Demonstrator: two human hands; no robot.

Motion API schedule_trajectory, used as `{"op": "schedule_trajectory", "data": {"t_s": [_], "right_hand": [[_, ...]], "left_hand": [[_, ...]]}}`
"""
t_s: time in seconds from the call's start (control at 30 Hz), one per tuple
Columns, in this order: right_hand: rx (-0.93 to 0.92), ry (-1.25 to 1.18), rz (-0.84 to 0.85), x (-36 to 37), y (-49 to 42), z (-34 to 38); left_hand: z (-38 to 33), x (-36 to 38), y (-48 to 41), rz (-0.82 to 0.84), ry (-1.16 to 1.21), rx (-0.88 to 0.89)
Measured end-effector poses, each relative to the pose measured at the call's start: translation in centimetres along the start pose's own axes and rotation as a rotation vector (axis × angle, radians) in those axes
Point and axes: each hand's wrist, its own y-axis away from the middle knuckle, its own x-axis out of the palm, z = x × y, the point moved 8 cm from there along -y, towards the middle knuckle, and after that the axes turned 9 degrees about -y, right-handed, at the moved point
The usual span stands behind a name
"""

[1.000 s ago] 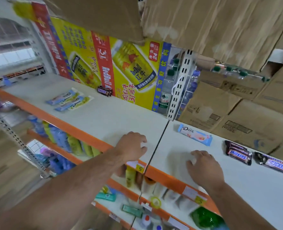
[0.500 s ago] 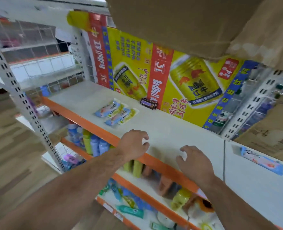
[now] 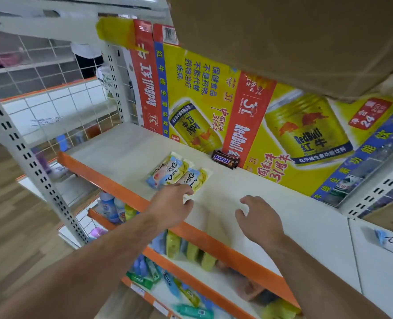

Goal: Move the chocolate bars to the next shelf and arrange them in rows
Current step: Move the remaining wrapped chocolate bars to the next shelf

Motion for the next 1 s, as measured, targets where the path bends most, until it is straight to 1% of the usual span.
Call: {"op": "schedule_trajectory", "data": {"t_s": [0.17, 0.27, 0.33, 0.43, 0.5, 0.63, 0.77, 0.9, 1.0], "right_hand": [[0.009, -0.054, 0.01, 1.1, -5.8, 0.3], [0.009, -0.09, -0.013, 1.5, -9.4, 0.4], [0.036, -0.168, -0.042, 1.5, -11.6, 0.2], [0.087, -0.32, -0.107, 1.6, -14.5, -0.5], [0.089, -0.349, -0.148, 1.7, -15.9, -0.5], [0.089, -0.294, -0.212, 1.9, -17.1, 0.3], [0.125, -0.224, -0.255, 2.3, -17.5, 0.9], [0.145, -0.302, -0.277, 2.7, -17.2, 1.0], [0.136, -0.343, -0.29, 2.4, -16.5, 1.3]], "left_hand": [[0.7, 0.2, -4.3, -0.007, -0.101, -0.023], [0.8, 0.8, -7.1, 0.036, -0.206, -0.011], [0.8, 1.1, -8.5, 0.064, -0.247, -0.018], [1.0, 1.8, -10.0, 0.136, -0.262, -0.057], [1.2, 2.3, -10.7, 0.189, -0.272, -0.073], [1.5, 2.8, -11.5, 0.266, -0.286, -0.077], [1.7, 3.4, -11.9, 0.332, -0.246, -0.047], [1.8, 3.9, -12.4, 0.415, -0.171, -0.002], [1.8, 3.8, -12.6, 0.428, -0.179, 0.035]]}}
